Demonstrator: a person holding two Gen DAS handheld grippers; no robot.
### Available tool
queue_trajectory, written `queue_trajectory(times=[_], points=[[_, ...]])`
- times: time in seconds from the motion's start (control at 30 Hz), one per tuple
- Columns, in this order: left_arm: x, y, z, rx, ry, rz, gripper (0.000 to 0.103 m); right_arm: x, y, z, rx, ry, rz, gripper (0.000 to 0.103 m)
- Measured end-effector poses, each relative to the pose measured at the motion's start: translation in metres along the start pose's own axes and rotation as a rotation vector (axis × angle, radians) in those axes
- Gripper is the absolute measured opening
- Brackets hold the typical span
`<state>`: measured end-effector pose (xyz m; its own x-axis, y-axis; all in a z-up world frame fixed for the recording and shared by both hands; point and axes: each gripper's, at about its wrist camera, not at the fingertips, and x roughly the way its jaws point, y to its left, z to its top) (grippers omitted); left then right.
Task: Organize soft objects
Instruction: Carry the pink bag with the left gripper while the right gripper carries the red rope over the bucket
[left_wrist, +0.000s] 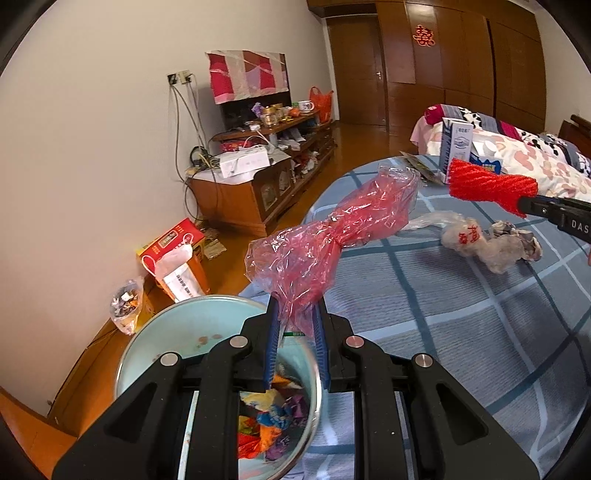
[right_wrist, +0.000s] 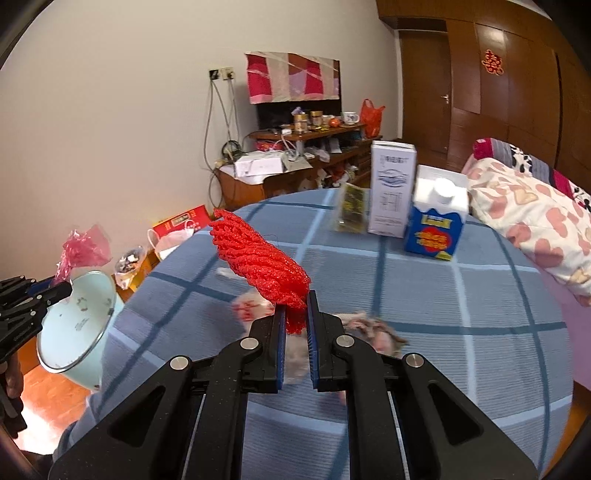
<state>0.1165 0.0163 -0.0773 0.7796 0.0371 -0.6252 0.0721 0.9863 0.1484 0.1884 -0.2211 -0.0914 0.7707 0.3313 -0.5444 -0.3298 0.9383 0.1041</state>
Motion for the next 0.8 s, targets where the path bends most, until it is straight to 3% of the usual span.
queue_trajectory(times=[0.8], points=[[-0.023,0.045,-0.023,-0.05,0.003,0.081,0.017,0.012,0.081,-0.008,-0.103,-0.005,0.103,0.011]])
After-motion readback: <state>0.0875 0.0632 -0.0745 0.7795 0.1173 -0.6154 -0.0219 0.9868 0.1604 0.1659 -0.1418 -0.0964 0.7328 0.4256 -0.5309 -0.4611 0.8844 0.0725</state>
